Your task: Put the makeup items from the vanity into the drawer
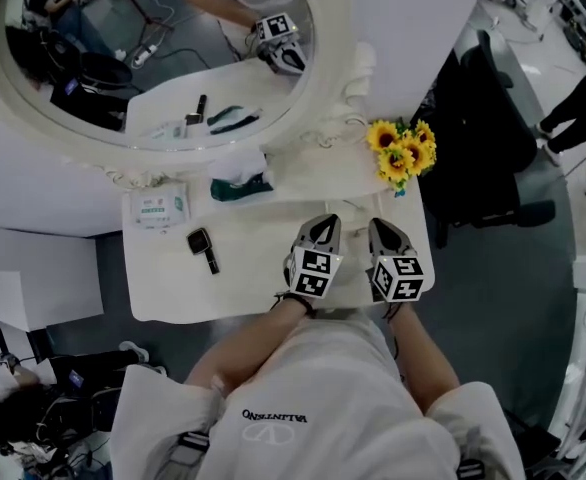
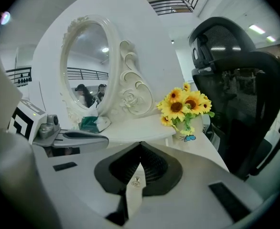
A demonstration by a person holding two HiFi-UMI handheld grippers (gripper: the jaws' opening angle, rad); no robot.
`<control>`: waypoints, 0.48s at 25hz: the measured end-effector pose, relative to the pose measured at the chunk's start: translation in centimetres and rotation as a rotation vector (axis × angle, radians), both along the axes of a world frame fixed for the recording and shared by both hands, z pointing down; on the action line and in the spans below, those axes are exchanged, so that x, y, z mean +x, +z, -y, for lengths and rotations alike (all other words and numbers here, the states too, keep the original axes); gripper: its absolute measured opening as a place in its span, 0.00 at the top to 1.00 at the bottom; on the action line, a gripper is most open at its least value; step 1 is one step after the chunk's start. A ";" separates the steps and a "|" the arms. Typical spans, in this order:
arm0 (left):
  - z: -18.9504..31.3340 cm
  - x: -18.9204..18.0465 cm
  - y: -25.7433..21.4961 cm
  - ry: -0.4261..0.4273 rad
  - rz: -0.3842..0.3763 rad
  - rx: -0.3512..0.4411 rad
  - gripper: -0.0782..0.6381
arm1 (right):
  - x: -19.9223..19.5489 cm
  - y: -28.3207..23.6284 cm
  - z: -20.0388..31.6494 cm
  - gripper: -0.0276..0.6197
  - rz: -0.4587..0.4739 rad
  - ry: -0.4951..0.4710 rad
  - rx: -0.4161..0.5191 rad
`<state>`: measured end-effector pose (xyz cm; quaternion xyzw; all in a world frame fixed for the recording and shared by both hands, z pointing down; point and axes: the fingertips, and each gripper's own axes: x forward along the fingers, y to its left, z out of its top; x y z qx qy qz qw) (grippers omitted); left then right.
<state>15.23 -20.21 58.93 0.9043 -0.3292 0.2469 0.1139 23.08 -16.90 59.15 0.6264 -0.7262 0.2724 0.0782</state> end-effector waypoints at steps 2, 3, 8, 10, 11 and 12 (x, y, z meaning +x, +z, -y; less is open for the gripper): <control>0.0 -1.1 -1.5 -0.006 -0.032 0.033 0.89 | -0.3 -0.9 -0.2 0.94 0.001 -0.008 0.020; 0.0 -1.7 -2.4 -0.004 -0.050 0.055 0.89 | -0.5 -1.6 -0.3 0.94 0.004 -0.013 0.033; -0.1 -6.8 -7.8 -0.027 -0.149 0.168 0.89 | -1.3 -5.6 -1.4 0.94 -0.012 -0.039 0.112; 0.4 -9.7 -9.7 -0.070 -0.179 0.212 0.89 | -1.5 -6.9 -1.8 0.94 -0.030 -0.043 0.142; 0.6 -11.2 -10.6 -0.094 -0.195 0.232 0.89 | -1.6 -7.5 -2.0 0.94 -0.036 -0.042 0.155; 0.9 -12.7 -11.5 -0.117 -0.210 0.250 0.89 | -1.7 -8.1 -2.2 0.94 -0.040 -0.039 0.167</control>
